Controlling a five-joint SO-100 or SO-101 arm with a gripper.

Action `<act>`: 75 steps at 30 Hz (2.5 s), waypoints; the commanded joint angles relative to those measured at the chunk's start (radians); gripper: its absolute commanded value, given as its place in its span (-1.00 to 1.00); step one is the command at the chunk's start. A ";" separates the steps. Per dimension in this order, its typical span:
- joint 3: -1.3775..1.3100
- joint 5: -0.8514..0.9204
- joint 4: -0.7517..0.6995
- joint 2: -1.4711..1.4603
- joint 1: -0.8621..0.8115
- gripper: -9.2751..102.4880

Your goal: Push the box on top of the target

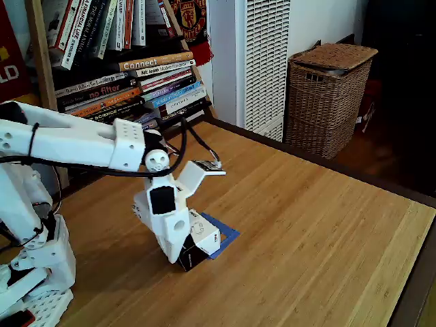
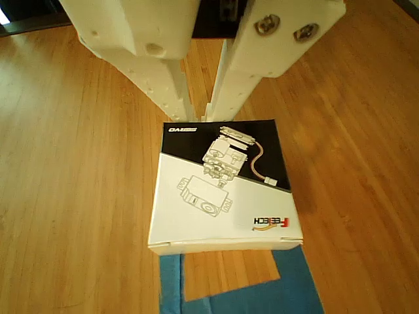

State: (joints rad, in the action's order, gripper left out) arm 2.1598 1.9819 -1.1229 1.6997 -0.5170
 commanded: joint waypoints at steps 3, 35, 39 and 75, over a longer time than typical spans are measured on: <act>-0.046 -0.020 -0.006 -0.008 0.029 -0.83; -0.147 -0.074 -0.009 -0.110 0.061 -0.83; -0.169 -0.074 -0.018 -0.126 0.061 -0.83; -0.293 -0.005 -0.071 -0.189 -0.015 -0.83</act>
State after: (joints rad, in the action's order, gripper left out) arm 1.9113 1.9742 -1.1842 1.5064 -0.5262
